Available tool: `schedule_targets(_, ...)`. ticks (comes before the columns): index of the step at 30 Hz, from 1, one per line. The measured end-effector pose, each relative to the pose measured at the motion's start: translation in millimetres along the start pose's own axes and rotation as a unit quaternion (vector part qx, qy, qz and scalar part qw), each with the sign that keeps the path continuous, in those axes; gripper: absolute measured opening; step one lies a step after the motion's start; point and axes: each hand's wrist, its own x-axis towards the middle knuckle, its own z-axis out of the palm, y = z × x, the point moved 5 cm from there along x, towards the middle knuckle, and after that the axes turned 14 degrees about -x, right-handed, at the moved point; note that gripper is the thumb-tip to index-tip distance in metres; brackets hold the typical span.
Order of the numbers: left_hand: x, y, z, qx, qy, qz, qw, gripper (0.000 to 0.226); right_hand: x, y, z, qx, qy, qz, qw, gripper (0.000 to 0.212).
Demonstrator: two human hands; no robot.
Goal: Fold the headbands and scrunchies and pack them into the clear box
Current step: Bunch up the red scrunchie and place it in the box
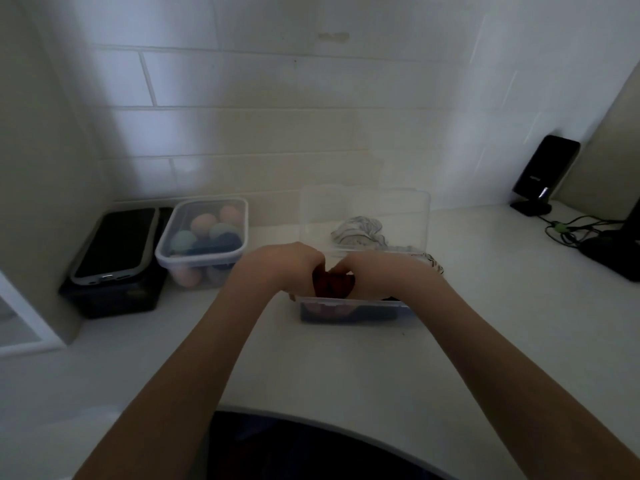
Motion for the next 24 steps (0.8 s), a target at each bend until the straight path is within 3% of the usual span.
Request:
schedule_targets(4, -1.6, 1.2, -2.1, -0.021, 0.021, -0.004, 1.000, 0.041, -13.6, -5.6, -13.9, 0.041, 0.121, -0.017, 0.992, 0.028)
schedule_targets(6, -2.5, 1.4, -1.9, -0.033, 0.018, -0.010, 0.999, 0.049, -18.8, -10.9, -21.7, 0.018, 0.144, -0.031, 0.989, 0.033)
schedule_targets(15, -4.9, 0.7, -2.0, -0.044, 0.019, -0.008, 0.999, 0.042, -11.7, -10.5, -18.6, -0.102, -0.032, 0.010, 0.994, 0.053)
schedule_targets(17, -5.2, 0.2, -1.6, -0.051, 0.018, -0.008, 0.999, 0.046, -12.7, -4.6, -21.5, -0.066, -0.060, -0.004, 0.996, 0.051)
schedule_targets(19, -4.5, -0.2, -1.1, -0.057, 0.016, -0.008, 0.998, 0.050, -17.4, 2.8, -24.7, 0.040, -0.083, -0.012, 0.996, 0.056)
schedule_targets(21, -4.2, -0.5, -1.4, -0.060, 0.018, -0.010, 0.998, 0.050, -19.4, 7.1, -26.1, 0.132, -0.071, 0.001, 0.989, 0.057)
schedule_targets(24, -3.5, -0.3, -1.3, -0.065, 0.018, -0.012, 0.998, 0.048, -11.3, 4.8, -22.3, 0.107, -0.004, 0.026, 0.994, 0.042)
